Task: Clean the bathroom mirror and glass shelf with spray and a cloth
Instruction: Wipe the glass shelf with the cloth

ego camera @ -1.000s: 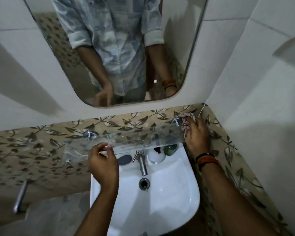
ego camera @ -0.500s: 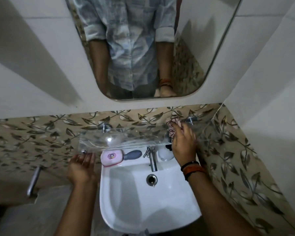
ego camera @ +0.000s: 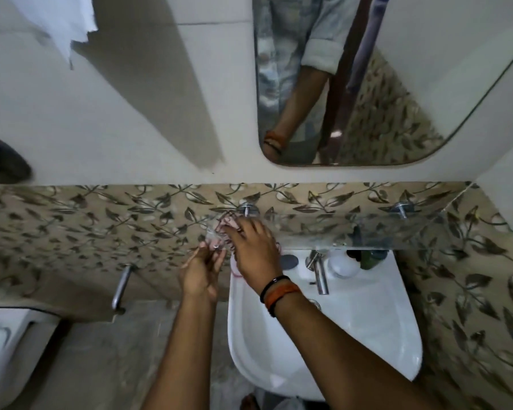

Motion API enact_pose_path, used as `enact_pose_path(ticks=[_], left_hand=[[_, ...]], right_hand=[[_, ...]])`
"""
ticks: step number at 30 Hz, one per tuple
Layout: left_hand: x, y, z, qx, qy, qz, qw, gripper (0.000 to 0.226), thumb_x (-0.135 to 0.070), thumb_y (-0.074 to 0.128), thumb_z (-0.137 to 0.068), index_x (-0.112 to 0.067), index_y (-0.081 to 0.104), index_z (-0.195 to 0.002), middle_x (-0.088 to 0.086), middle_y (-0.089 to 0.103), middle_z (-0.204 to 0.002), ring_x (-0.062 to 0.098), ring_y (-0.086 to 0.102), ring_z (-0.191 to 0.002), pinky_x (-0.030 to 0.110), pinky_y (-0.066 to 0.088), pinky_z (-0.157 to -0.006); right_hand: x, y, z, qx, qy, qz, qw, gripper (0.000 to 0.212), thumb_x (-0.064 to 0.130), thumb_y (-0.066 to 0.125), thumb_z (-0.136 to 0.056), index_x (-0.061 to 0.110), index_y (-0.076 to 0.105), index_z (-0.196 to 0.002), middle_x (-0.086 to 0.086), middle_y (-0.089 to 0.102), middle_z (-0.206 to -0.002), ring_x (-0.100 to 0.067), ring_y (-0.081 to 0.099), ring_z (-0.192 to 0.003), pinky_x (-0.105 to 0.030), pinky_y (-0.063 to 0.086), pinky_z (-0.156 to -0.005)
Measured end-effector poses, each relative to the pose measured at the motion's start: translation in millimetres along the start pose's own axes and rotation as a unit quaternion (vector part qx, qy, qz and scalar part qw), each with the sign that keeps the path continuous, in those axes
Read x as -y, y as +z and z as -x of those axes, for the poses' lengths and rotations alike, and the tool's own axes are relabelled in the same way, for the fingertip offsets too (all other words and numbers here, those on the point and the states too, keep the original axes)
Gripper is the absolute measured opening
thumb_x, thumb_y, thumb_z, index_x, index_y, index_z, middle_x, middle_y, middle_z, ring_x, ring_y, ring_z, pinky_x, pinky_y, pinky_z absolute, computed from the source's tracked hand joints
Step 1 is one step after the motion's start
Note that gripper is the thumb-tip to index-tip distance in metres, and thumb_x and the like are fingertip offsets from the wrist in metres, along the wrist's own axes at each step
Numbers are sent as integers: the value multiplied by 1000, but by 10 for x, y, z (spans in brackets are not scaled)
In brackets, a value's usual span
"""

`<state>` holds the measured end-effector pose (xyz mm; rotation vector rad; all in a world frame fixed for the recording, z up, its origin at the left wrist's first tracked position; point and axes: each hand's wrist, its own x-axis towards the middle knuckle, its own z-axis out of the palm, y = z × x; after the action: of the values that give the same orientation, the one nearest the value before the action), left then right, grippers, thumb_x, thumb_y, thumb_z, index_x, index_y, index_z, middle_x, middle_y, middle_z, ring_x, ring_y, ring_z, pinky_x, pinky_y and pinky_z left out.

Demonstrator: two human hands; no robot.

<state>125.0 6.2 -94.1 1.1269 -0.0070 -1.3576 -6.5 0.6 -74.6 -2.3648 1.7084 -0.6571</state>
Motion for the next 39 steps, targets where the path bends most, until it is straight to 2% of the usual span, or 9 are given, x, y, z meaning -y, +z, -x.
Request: enact_pose_path(ticks=[5, 13, 17, 21, 25, 28, 32, 34, 39], left_hand=[[0, -45, -36, -1, -35, 33, 999, 25, -11, 51, -119, -5, 72, -131, 7, 77, -108, 13, 75, -97, 19, 70, -72], [-16, -20, -13, -12, -41, 45, 998, 27, -1, 46, -117, -1, 68, -132, 16, 74, -112, 21, 73, -100, 25, 72, -70], [-36, 29, 0, -21, -47, 44, 998, 25, 2, 46, -115, 1, 69, -106, 17, 73, -105, 27, 73, -97, 31, 73, -70], [-41, 94, 52, -22, -40, 37, 998, 24, -5, 49, -116, -5, 69, -103, 12, 82, -89, 21, 80, -83, 27, 70, -70], [0, 133, 49, -34, -31, 47, 998, 29, -9, 43, -117, -6, 68, -103, 13, 77, -99, 23, 75, -94, 30, 65, -86], [32, 101, -7, -36, -31, 47, 998, 31, -12, 41, -115, -8, 70, -104, 5, 84, -75, 17, 83, -77, 31, 64, -87], [92, 119, -43, -24, -36, 53, 998, 35, -11, 43, -108, -15, 71, -88, -2, 78, -61, 10, 79, -63, 25, 63, -83], [131, 165, -28, -22, -26, 62, 997, 43, -8, 46, -101, -19, 69, -66, -5, 70, -56, 6, 68, -51, 20, 64, -77], [189, 215, -73, -7, -6, 90, 996, 42, -20, 31, -116, -26, 51, -80, -11, 63, -55, 1, 62, -51, 9, 56, -61]], right_hand=[[312, 60, -254, 66, -33, -10, 997, 67, 37, 24, -99, 24, 68, -148, -9, 58, -159, -37, 51, -148, -51, 43, -123], [113, -287, -414, 178, -142, -43, 973, 56, -1, 59, -105, 31, 71, -149, -9, 43, -176, -36, 34, -164, -50, 28, -134], [-212, -253, -232, 92, -112, -53, 988, 78, -19, 68, -83, 33, 77, -140, -9, 60, -162, -39, 54, -149, -54, 50, -120], [-721, -503, 167, 8, -35, -29, 999, 66, 3, 85, -81, 41, 77, -135, -1, 65, -154, -33, 60, -138, -54, 57, -108], [-1592, -964, 598, -46, 97, -8, 994, 64, -4, 73, -94, 41, 74, -140, -5, 62, -155, -34, 57, -137, -54, 53, -116], [-2353, -1311, 948, -105, 155, 32, 982, 82, -14, 78, -88, 45, 70, -144, -8, 63, -151, -35, 63, -133, -46, 55, -117], [-2893, -1776, 1267, -161, 191, -7, 968, 49, 1, 73, -103, 27, 74, -145, -10, 63, -151, -22, 63, -138, -33, 46, -127], [-3071, -1828, 1292, -169, 204, 14, 964, 43, 9, 66, -107, 25, 72, -147, -12, 61, -152, -30, 65, -140, -45, 49, -126], [-3146, -1590, 1211, -205, 252, 42, 945, 41, 16, 66, -103, 22, 75, -142, -15, 65, -148, -37, 65, -136, -50, 52, -120]])
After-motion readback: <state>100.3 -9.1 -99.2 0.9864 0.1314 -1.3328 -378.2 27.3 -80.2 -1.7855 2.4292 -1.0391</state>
